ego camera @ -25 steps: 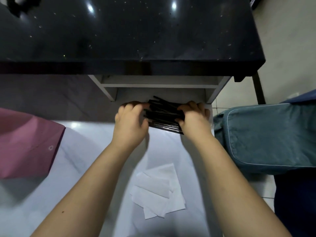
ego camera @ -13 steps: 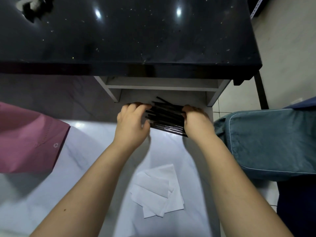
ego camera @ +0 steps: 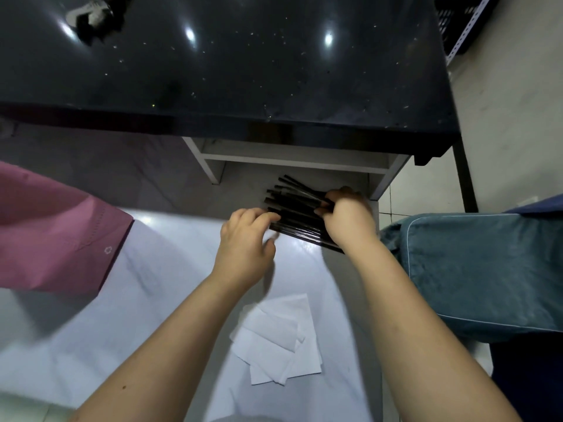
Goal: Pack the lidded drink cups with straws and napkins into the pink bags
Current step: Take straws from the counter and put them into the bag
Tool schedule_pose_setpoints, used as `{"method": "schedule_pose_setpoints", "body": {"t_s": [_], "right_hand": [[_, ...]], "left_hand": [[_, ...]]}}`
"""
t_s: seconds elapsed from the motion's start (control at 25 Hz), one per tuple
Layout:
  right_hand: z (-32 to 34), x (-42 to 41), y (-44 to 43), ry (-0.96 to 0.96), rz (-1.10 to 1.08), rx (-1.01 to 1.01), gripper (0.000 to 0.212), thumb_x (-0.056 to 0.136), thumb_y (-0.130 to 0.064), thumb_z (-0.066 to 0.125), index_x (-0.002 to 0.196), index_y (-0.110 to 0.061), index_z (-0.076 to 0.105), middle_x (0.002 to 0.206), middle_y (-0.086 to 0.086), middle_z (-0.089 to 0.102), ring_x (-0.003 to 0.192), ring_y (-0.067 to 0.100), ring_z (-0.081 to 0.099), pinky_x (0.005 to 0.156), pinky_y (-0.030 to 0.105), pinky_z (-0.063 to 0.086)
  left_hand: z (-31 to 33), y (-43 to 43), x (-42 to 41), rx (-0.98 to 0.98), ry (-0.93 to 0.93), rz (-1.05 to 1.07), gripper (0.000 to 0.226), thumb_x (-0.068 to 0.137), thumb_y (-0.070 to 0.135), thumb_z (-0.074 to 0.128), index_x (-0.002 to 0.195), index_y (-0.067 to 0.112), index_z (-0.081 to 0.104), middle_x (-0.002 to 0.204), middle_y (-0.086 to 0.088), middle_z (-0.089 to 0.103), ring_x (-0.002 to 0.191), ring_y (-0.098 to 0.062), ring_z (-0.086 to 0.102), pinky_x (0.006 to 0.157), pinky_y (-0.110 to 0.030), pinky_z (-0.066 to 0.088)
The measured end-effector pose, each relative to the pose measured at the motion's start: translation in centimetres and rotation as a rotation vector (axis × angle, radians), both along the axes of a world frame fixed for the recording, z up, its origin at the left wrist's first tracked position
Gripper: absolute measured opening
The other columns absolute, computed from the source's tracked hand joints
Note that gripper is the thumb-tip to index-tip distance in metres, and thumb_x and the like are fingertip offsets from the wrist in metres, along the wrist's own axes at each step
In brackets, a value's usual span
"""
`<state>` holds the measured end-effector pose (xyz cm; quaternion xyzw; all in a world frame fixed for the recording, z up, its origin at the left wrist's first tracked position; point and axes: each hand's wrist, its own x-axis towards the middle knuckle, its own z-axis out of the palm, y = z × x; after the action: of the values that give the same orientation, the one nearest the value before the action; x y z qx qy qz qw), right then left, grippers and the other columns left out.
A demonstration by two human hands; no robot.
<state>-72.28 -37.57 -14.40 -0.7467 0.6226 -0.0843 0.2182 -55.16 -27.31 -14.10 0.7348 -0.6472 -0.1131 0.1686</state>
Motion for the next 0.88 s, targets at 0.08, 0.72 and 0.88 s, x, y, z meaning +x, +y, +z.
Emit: {"method": "schedule_pose_setpoints", "body": {"t_s": [0.08,0.72,0.88], "right_hand": [[1.3,0.1,1.0,0.002,-0.004,0.030,0.018,0.092,-0.030,0.057,0.103,-0.017,0.063,0.106,0.014,0.059,0.109,0.036,0.049,0.083,0.036,0.044],[12.8,7.4,14.5,-0.088,0.074,-0.139,0.028,0.103,-0.035,0.032,0.092,-0.013,0.044,0.079,-0.005,0.057,0.077,0.027,0.053,0.060,0.037,0.040],[17.0,13.5,18.2,-0.009,0.078,-0.250,0.028,0.102,-0.038,0.033,0.090,-0.014,0.041,0.070,-0.002,0.048,0.067,0.026,0.047,0.051,0.035,0.028]], "left_hand": [[0.7,0.6,0.2,0.000,0.004,0.007,0.041,0.081,0.017,0.064,0.121,0.026,0.061,0.121,0.006,0.056,0.120,-0.020,0.041,0.096,-0.034,0.032],[13.2,7.3,10.8,-0.268,-0.201,-0.105,0.053,0.076,0.014,0.061,0.128,0.025,0.053,0.124,0.003,0.053,0.121,-0.027,0.040,0.091,-0.039,0.034],[17.6,10.5,16.8,-0.312,-0.306,-0.183,0.063,0.078,0.028,0.067,0.136,0.029,0.044,0.128,0.003,0.050,0.123,-0.025,0.038,0.094,-0.041,0.034]]}}
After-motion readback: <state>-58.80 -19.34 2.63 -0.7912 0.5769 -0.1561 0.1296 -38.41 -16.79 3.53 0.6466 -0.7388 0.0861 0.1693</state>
